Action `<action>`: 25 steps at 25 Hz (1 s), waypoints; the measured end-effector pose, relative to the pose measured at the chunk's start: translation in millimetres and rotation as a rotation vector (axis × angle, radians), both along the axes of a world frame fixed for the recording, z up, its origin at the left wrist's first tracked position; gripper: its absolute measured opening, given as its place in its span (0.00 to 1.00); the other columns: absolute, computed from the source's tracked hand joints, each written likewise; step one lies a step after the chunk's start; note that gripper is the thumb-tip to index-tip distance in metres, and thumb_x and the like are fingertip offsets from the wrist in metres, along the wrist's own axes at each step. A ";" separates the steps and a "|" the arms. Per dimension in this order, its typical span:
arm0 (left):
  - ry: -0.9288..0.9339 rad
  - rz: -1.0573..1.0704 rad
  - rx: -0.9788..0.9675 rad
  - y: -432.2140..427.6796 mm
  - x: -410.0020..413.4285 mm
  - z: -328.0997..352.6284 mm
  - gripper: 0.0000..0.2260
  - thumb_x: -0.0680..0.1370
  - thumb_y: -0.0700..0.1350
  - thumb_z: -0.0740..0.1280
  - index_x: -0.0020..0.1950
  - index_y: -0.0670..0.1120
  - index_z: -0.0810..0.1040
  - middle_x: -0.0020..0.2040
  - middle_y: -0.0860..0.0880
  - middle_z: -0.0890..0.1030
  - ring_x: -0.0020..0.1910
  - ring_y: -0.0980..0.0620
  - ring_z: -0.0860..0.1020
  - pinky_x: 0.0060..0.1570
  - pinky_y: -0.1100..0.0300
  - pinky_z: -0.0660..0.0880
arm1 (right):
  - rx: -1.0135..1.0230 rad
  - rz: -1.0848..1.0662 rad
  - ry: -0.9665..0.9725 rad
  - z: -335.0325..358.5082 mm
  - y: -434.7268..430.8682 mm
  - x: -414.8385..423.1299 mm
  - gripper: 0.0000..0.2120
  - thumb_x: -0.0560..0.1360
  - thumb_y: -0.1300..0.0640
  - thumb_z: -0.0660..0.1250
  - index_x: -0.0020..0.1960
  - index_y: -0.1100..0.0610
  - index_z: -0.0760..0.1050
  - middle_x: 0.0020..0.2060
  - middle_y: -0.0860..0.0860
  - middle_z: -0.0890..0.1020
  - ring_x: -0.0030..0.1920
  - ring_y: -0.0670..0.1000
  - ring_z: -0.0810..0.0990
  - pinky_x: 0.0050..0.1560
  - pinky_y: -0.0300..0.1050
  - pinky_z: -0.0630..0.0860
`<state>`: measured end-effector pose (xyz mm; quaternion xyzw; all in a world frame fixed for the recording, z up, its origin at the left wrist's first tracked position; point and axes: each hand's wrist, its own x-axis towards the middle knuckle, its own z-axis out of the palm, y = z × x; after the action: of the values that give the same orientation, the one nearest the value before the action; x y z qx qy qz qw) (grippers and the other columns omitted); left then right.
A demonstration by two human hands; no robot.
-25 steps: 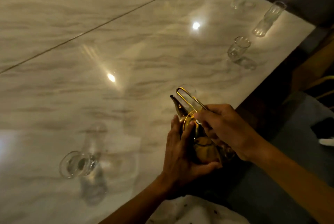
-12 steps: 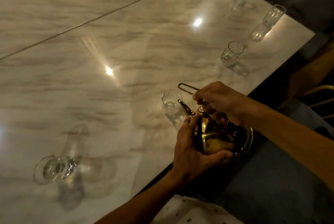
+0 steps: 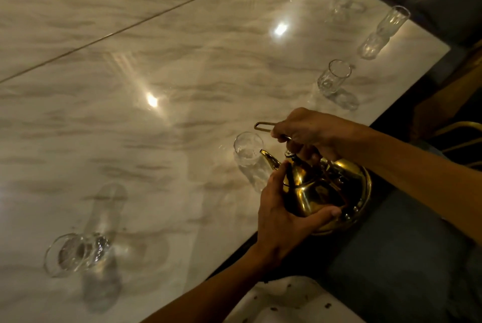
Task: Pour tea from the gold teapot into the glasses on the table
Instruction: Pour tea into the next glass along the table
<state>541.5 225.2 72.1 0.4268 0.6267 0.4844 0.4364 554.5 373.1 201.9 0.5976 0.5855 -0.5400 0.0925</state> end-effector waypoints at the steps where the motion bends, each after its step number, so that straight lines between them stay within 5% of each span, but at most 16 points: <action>1: 0.002 -0.003 0.001 -0.1 0.2 0.8 0.44 0.60 0.72 0.74 0.70 0.74 0.53 0.71 0.57 0.71 0.68 0.57 0.72 0.64 0.51 0.76 | -0.009 -0.004 -0.007 -0.1 0.9 -0.9 0.10 0.74 0.59 0.61 0.34 0.57 0.69 0.17 0.48 0.65 0.16 0.45 0.59 0.18 0.33 0.58; 12: -0.031 0.007 -0.003 2.1 -4.5 3.1 0.43 0.59 0.75 0.71 0.69 0.76 0.54 0.71 0.57 0.70 0.67 0.57 0.72 0.63 0.54 0.76 | -0.120 -0.025 0.006 2.1 6.6 -9.2 0.14 0.77 0.58 0.58 0.33 0.56 0.65 0.12 0.45 0.65 0.12 0.42 0.60 0.17 0.28 0.58; 18: -0.038 0.000 -0.001 2.4 -6.4 1.3 0.45 0.58 0.77 0.70 0.71 0.73 0.55 0.66 0.65 0.68 0.58 0.73 0.70 0.56 0.71 0.70 | -0.116 -0.016 0.017 0.0 7.7 -11.0 0.15 0.77 0.57 0.58 0.32 0.56 0.66 0.13 0.45 0.66 0.12 0.42 0.60 0.15 0.30 0.59; 25: -0.054 -0.007 0.016 2.6 -10.5 3.6 0.45 0.59 0.74 0.72 0.72 0.70 0.57 0.66 0.64 0.69 0.58 0.68 0.73 0.58 0.61 0.77 | -0.179 -0.036 0.069 -1.7 10.3 -10.8 0.15 0.78 0.57 0.57 0.33 0.56 0.67 0.13 0.45 0.67 0.12 0.42 0.62 0.15 0.29 0.60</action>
<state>531.1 227.8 75.7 0.4193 0.6093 0.4992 0.4513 543.7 383.4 200.3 0.5785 0.5267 -0.6121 0.1156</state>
